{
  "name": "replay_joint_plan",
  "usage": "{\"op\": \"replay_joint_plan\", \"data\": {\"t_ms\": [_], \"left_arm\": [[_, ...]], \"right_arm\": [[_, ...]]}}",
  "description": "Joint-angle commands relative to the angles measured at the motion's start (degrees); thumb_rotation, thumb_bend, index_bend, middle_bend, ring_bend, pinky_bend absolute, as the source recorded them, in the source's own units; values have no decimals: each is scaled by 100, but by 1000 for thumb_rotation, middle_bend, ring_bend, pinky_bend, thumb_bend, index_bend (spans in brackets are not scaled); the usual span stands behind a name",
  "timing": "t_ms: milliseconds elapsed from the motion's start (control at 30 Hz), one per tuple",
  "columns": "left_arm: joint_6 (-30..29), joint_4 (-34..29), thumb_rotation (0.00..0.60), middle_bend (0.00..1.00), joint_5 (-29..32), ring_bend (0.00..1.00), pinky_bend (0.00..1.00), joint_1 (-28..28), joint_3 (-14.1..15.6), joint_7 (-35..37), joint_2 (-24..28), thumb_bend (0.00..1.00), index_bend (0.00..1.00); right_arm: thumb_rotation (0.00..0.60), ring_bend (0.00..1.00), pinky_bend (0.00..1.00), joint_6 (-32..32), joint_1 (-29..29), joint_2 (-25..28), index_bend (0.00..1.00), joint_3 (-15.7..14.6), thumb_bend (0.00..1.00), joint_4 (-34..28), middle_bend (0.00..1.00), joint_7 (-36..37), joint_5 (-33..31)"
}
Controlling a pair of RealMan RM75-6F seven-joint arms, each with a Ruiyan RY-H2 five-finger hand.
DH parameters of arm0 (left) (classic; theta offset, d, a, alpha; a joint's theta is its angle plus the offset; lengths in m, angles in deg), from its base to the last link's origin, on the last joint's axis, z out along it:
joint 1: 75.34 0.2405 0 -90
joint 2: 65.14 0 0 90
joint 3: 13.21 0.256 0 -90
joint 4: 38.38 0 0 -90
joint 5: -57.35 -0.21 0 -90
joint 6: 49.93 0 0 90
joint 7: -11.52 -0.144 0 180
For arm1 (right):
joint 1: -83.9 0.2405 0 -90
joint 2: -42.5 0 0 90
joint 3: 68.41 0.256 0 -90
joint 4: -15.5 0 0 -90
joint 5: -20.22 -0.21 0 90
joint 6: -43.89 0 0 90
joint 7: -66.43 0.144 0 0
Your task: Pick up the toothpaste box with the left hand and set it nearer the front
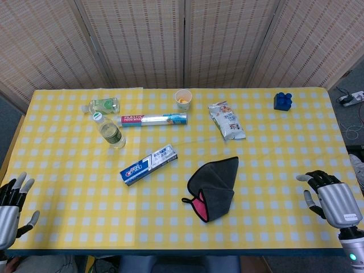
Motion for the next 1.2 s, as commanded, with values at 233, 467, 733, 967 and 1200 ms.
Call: {"op": "replay_joint_plan", "data": {"t_ms": [233,467,733,967,1200], "left_arm": [[2,-64,600,0,159,17,73,117,45,-118,35,340,80],[-80,-85,600,0,141,18,72,159,25,-65,46,341,83],[140,-128,600,0,6,21,73,-43,-25,56,18,340,93],[744,-245,600,0,-195,48,73,-636,-212,86,-132,340,108],[1666,-629,600,0,99,48,73,-1293,-438,-200,-247,339,70]], "right_arm": [[600,264,423,-199,176,-30,333,1,480,48,370,79,116],[600,265,422,-277,258,-67,333,-11,480,65,370,109,172],[600,269,422,-268,270,-89,333,-2,480,71,371,82,142],[600,273,422,-280,306,-45,333,29,480,-24,371,-21,124],[600,275,422,-308,328,-12,333,40,483,-70,371,-69,91]]}}
